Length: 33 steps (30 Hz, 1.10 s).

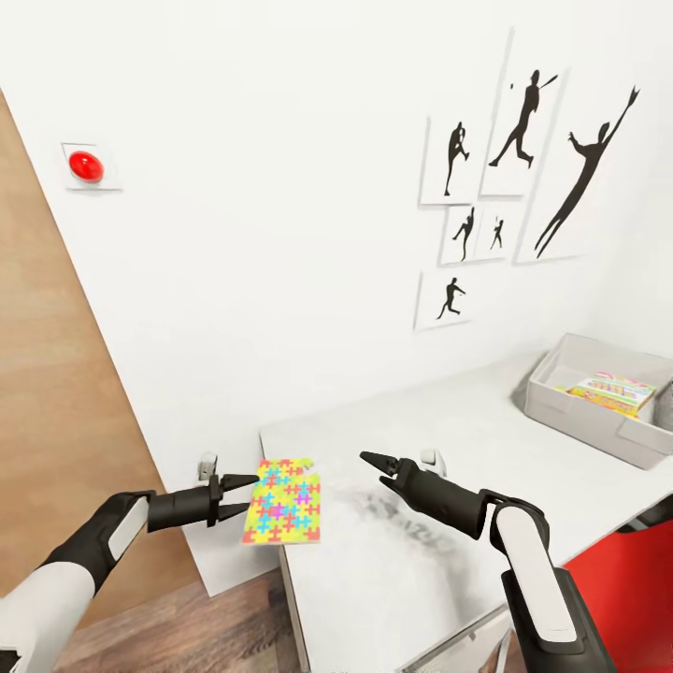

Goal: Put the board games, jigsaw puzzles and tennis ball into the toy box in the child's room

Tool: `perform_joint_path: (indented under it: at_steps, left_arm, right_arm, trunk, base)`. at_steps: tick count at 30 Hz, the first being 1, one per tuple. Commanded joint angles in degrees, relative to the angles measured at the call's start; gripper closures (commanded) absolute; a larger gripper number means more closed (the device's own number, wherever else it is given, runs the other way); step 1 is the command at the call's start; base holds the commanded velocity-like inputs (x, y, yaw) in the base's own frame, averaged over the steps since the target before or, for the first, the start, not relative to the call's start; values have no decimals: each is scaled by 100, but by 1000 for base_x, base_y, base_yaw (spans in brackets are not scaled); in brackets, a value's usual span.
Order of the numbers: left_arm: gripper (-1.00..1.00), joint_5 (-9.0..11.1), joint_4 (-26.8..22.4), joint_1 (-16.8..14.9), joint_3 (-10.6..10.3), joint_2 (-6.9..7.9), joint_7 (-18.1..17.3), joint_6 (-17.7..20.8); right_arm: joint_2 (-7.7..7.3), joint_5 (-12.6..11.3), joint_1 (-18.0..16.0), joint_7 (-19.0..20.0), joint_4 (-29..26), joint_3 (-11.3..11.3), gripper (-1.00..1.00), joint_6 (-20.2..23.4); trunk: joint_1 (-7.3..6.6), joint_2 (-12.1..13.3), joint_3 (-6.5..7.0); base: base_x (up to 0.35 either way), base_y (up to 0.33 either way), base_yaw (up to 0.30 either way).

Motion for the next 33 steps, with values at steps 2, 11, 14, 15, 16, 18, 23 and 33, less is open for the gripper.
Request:
perform_joint_path:
  at_steps: [2,11,14,15,16,18,23,33]
  left_arm:
    - [-100,18,1,-4,-15,-5,-10,29]
    - [-100,17,1,-4,-15,-14,-10,29]
    - [-100,17,1,-4,-15,-14,-10,27]
    - [-100,17,1,-4,-15,-16,-10,24]
    - [-100,17,1,-4,-15,-15,-10,24]
    - [-100,17,2,-4,-15,-16,-10,22]
    - [-100,24,1,-4,-15,-16,-10,28]
    - [100,17,1,-4,-23,-30,-19,20]
  right_arm:
    - [6,29,-5,29,-2,-15,-100,35]
    - [6,27,-4,29,-2,-15,-100,35]
    - [6,27,-4,29,-2,-15,-100,35]
    - [6,27,-4,29,-2,-15,-100,35]
    - [6,26,-3,29,-2,-15,-100,35]
    - [6,28,-4,29,-2,-15,-100,35]
    - [6,27,-3,29,-2,-15,-100,35]
    - [6,26,-2,29,-2,-15,-100,35]
  trunk:
    - [0,-3,-6]
    - [0,-3,-6]
    - [0,-3,-6]
    - [0,-3,-6]
    - [0,-3,-6]
    - [0,-3,-6]
    - [0,-3,-6]
    - [0,-3,-6]
  base:
    - [-11,-13,0]
    - [-2,-3,0]
    - [0,0,0]
    - [0,0,0]
    - [0,0,0]
    - [0,0,0]
    - [0,0,0]
    - [0,0,0]
